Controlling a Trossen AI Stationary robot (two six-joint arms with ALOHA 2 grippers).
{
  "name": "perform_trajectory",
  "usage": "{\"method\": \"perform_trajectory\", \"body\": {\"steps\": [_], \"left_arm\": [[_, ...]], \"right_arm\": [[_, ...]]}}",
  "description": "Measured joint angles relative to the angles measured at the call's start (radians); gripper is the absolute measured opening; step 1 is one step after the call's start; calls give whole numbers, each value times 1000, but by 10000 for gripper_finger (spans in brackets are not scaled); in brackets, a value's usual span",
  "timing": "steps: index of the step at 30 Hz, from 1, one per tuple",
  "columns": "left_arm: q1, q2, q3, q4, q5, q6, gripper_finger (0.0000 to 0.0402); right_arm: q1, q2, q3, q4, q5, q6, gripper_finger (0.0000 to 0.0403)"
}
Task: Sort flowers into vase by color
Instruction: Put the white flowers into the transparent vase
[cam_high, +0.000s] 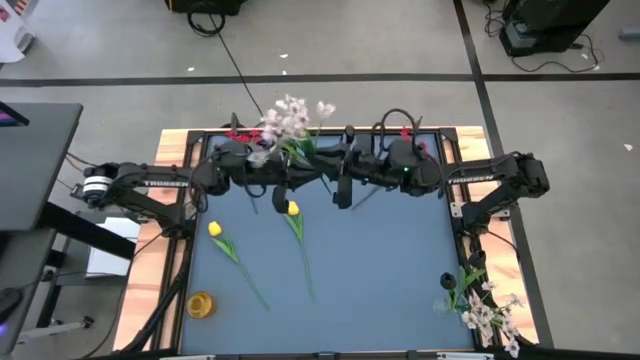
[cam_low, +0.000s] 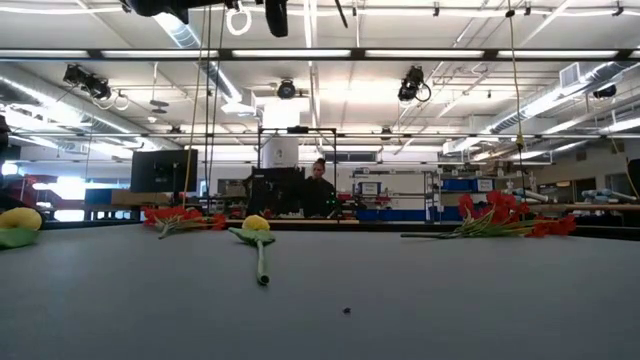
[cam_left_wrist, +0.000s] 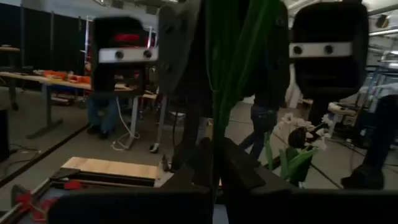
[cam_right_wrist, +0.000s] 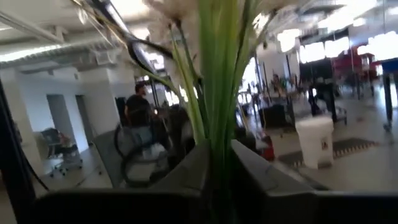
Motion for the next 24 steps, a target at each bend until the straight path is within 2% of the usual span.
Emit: {"method": "perform_trajectory", "body": {"steps": [8, 13, 17, 20, 22, 24], "left_arm": [[5, -15, 1, -163, 60, -64, 9], [9, -16, 1, -270, 104, -73, 9], [9, -15, 1, -288, 141, -71, 9], [9, -11, 1, -315, 158, -72, 8], [9, -11, 1, -355, 160, -71, 8], [9, -11, 1, -404, 160, -72, 8]], "right_arm": [[-46, -98, 0, -383, -122, -53, 159], [-86, -116, 0, -425, -271, 2, 188], [-107, -88, 0, -423, -335, 46, 188], [-111, -64, 0, -407, -343, 55, 175], [-111, -59, 0, -385, -343, 57, 147], [-111, -59, 0, -386, -335, 54, 99]]}}
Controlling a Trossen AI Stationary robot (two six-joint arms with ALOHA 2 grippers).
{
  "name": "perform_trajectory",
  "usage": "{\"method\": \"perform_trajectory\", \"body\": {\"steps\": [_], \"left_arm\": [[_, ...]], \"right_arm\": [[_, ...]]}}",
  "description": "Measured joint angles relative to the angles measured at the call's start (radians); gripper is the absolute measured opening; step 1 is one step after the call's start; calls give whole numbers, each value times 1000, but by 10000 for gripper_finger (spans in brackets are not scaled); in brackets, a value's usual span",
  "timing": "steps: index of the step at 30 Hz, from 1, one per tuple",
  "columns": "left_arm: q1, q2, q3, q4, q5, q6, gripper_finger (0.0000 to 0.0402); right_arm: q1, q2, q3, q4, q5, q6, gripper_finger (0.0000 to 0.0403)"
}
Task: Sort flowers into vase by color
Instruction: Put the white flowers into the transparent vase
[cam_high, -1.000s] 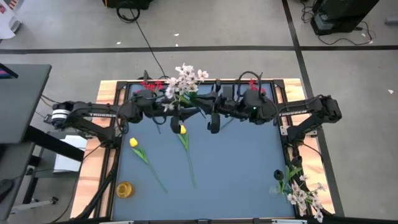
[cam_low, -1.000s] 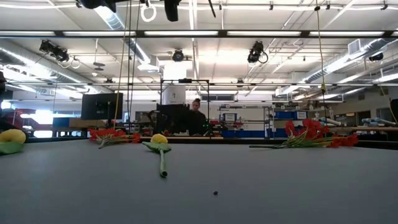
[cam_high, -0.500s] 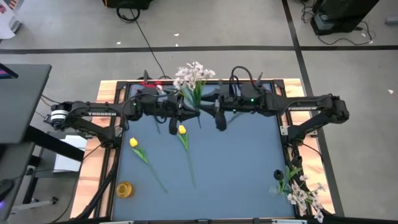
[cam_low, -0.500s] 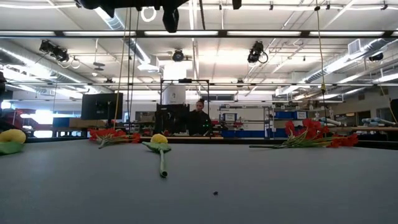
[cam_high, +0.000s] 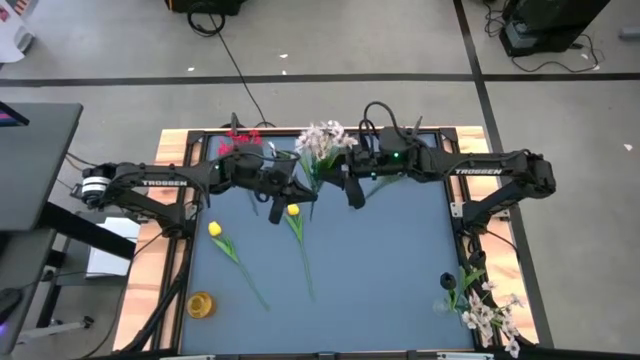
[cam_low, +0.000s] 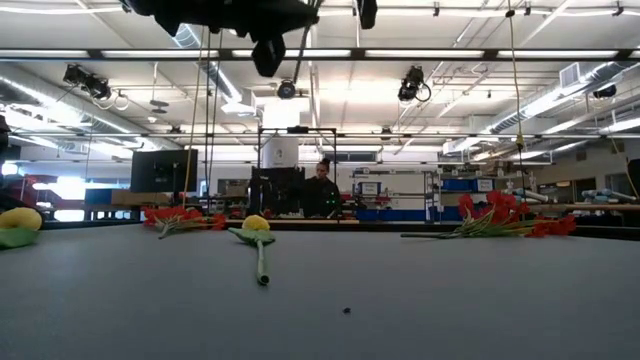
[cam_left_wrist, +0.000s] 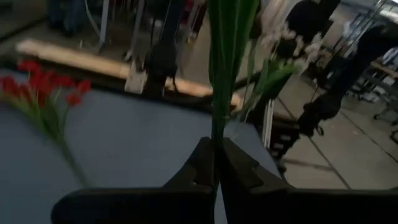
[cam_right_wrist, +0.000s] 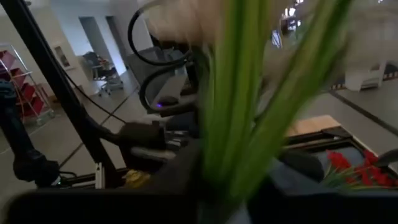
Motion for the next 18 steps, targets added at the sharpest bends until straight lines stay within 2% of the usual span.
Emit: {"method": "perform_trajectory", "body": {"steps": [2, 3, 8, 13, 18], "left_arm": [[0, 0, 0, -41, -1, -1, 9], [0, 0, 0, -53, -1, -1, 14], [-1, -17, -1, -69, -19, 4, 94], [11, -124, 0, -153, -19, 72, 186], [16, -249, 0, -270, -24, 122, 229]], "right_arm": [[-1, -2, 0, -14, -15, -20, 36], [-1, -3, 0, -23, -20, -39, 21], [14, -45, 0, -129, 53, -67, 14], [66, -142, 0, -365, 226, -107, 14], [137, -287, 0, -589, 362, -67, 14]]}}
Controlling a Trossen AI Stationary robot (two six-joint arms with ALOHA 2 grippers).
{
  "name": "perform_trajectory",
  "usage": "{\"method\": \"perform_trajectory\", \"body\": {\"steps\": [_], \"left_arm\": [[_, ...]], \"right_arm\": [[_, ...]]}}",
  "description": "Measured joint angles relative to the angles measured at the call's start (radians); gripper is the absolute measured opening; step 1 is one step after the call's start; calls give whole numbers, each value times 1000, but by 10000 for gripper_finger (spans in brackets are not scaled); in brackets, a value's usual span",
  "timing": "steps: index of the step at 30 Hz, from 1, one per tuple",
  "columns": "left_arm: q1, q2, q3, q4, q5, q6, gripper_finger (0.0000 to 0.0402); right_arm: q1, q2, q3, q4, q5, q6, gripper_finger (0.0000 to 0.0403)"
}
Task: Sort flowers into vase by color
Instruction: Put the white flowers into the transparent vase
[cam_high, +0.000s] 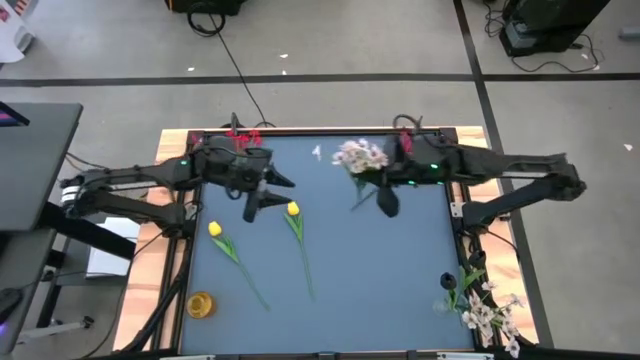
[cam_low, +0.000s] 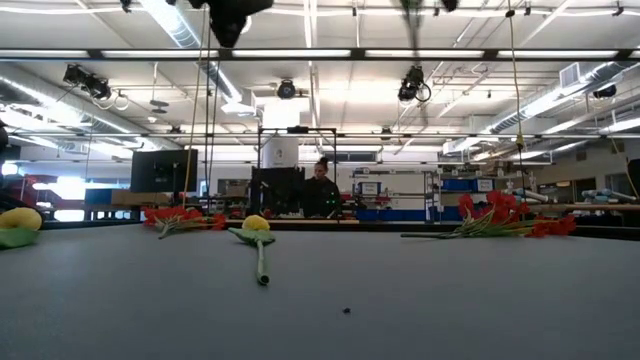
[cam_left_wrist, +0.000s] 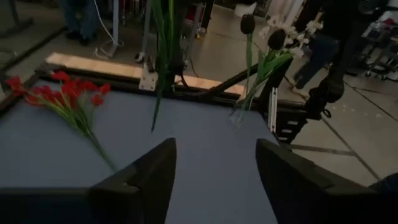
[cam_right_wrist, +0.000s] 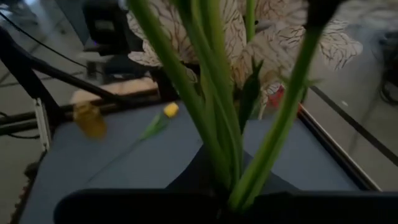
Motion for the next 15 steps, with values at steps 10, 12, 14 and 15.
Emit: {"method": "perform_trajectory", "body": {"steps": [10, 12, 14, 15], "left_arm": [[0, -77, 0, -50, -3, 12, 235], [0, -75, 0, -51, -3, 11, 235], [0, -69, 0, -49, -3, 11, 235], [0, -67, 0, -50, -4, 9, 235]], "right_arm": [[191, -279, 0, -309, 101, 120, 14], [224, -333, 0, -362, 67, 122, 14], [250, -384, 0, -420, 28, 136, 14], [261, -407, 0, -451, 11, 145, 14]]}}
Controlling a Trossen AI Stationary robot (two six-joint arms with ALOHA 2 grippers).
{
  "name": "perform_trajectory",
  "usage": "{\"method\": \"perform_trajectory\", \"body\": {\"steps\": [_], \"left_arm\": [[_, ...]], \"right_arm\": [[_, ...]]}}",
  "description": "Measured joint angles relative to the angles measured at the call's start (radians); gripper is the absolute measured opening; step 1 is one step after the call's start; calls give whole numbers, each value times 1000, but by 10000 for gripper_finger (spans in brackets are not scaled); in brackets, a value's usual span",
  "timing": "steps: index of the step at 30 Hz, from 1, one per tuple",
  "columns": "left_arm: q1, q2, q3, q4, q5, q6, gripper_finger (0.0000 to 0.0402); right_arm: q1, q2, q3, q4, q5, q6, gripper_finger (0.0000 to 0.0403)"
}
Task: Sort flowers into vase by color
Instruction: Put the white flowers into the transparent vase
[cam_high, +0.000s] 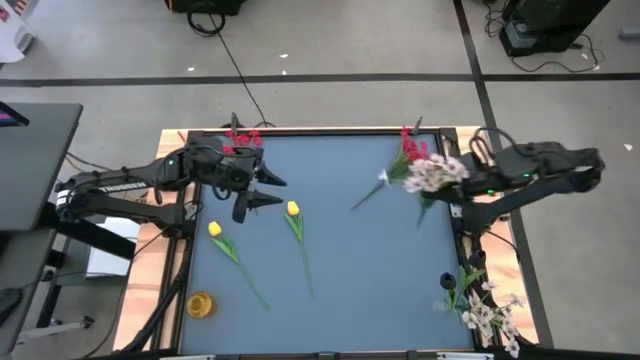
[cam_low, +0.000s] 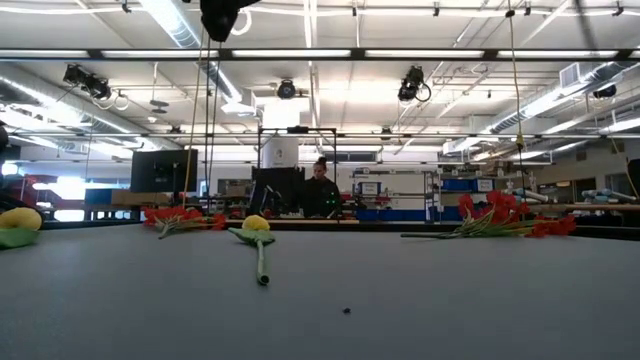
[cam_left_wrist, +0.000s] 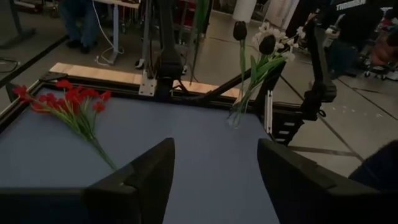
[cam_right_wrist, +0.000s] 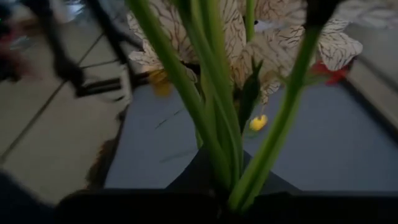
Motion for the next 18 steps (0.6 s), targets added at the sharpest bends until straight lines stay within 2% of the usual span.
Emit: {"method": "perform_trajectory", "body": {"steps": [5, 10, 13, 18], "left_arm": [[0, 0, 0, 1, 0, 0, 236], [0, 1, 0, 0, 0, 0, 236], [0, 1, 0, 0, 0, 0, 236], [0, 1, 0, 0, 0, 0, 236]], "right_arm": [[33, -104, 0, -166, -94, 18, 14], [42, -175, -63, -165, -286, -27, 14], [42, -222, -147, -92, -391, -31, 14], [42, -309, -302, 186, -560, 6, 14]]}}
